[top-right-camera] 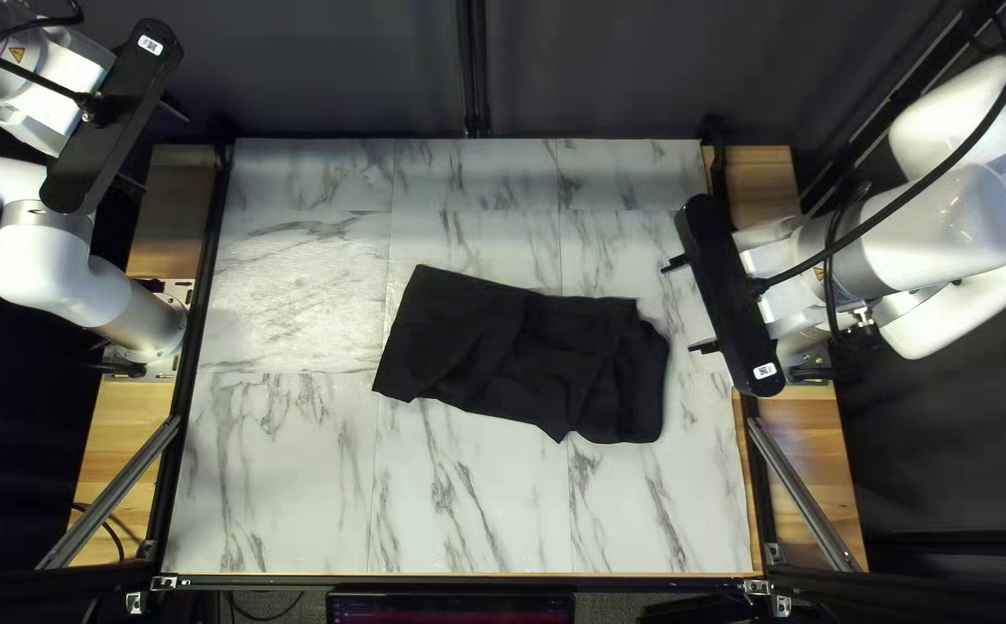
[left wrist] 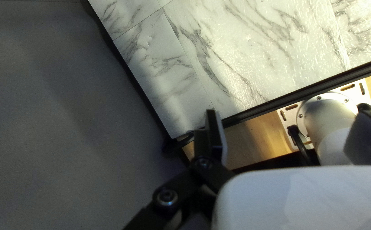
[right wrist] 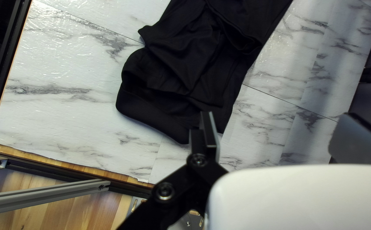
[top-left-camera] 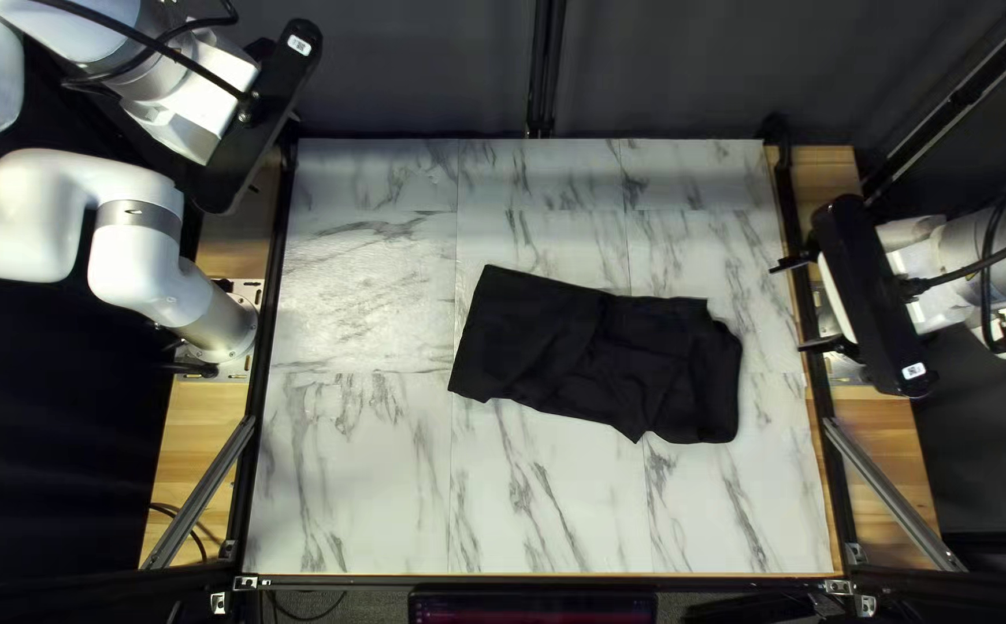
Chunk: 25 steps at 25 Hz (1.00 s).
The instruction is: Fold t-shirt
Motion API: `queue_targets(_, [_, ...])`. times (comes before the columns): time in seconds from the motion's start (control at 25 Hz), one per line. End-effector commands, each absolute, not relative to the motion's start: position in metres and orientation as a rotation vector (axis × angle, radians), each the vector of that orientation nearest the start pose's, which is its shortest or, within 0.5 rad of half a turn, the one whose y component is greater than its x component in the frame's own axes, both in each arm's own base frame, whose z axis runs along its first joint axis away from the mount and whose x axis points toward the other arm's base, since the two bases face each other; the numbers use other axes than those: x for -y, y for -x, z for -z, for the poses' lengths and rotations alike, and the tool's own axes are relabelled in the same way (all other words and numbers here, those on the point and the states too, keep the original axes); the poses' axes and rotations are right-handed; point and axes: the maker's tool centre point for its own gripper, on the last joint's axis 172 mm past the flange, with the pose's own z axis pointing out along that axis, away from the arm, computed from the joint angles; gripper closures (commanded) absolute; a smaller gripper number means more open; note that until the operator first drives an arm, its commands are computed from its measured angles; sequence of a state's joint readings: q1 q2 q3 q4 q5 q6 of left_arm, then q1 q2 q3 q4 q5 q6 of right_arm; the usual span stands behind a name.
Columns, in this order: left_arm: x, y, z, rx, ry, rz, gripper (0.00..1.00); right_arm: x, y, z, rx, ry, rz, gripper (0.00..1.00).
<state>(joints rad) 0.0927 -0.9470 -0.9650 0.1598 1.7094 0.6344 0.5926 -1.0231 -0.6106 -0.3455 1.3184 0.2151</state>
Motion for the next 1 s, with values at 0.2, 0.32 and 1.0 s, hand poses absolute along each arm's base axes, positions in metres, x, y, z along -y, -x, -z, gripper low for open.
queue_targets(0.2, [-0.043,-0.274,-0.341,-0.728,2.901,0.237,0.0,-0.087,-0.275,-0.342,0.665,3.192,0.702,0.0])
queue_targets(0.32, [-0.017,-0.309,-0.284,-0.67,2.924,0.28,0.0,-0.087,-0.275,-0.342,0.665,3.192,0.702,0.0])
queue_targets(1.0, [0.059,-0.387,-0.146,-0.451,2.999,0.31,0.0,-0.087,-0.275,-0.342,0.665,3.192,0.702,0.0])
